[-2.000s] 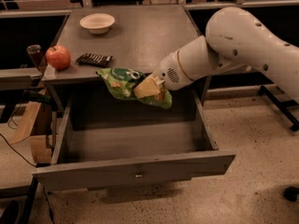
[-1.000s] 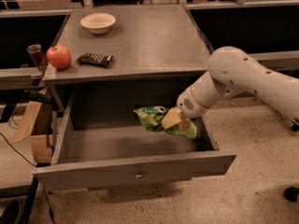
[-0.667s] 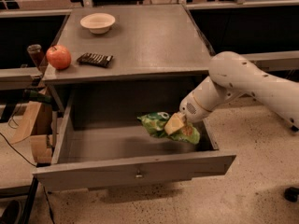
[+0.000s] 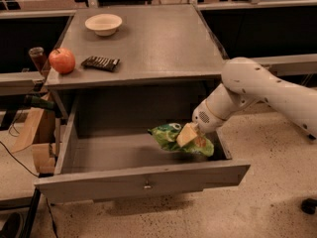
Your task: Place green rice chip bag into top drawer
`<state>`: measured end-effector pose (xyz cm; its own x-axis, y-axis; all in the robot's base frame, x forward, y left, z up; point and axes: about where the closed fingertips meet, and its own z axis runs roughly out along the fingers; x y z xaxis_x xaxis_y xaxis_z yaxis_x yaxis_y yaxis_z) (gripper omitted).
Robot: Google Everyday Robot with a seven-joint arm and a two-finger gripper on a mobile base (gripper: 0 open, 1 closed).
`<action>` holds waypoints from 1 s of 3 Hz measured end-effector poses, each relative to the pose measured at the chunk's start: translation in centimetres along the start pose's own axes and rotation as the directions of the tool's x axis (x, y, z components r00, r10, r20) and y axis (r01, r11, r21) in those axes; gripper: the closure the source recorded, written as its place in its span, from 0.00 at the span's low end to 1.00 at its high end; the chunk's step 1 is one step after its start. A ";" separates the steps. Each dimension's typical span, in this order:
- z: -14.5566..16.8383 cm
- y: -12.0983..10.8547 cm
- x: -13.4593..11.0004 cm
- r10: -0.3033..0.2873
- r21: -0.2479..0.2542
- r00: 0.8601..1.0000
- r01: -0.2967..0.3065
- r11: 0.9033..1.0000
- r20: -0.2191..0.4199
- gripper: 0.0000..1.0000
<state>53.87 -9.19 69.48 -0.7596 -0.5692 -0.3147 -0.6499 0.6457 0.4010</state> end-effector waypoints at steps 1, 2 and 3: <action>-0.3 0.2 -0.2 -0.015 -0.007 1.000 0.015 1.000 0.007 0.36; -0.6 0.5 -0.6 -0.037 -0.015 0.999 0.037 0.999 0.017 0.13; -1.1 0.8 -1.4 -0.061 -0.016 0.998 0.061 0.998 0.031 0.00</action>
Offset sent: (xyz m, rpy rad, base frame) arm 0.0039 0.0033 0.0192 0.0403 -0.0446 0.0456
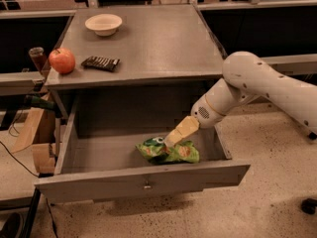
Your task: Place green rice chip bag into top drawer
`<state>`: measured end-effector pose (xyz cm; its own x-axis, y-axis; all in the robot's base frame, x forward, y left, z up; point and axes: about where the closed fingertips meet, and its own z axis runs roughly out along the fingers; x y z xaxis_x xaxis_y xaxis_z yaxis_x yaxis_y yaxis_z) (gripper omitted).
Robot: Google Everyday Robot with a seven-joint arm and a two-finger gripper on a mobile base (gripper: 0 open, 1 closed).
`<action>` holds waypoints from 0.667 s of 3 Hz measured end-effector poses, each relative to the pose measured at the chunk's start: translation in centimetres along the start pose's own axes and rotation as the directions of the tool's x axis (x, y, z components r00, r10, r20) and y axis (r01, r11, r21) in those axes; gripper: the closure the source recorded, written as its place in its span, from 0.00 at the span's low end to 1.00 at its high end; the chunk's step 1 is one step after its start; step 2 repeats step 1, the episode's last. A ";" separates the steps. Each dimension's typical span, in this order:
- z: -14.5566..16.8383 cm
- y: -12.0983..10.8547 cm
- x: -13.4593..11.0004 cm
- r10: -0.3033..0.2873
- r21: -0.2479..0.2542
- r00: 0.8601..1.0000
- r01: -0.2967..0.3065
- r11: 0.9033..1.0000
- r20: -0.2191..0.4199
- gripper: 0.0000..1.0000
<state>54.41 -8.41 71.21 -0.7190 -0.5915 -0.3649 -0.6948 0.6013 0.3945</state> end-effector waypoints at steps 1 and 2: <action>0.0 0.0 0.0 0.000 0.000 1.000 0.000 1.000 0.000 0.00; 0.0 0.0 0.0 0.000 0.000 1.000 0.000 1.000 0.000 0.00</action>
Offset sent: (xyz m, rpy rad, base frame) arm 0.0000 0.0000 0.0000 0.0000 0.0000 0.0000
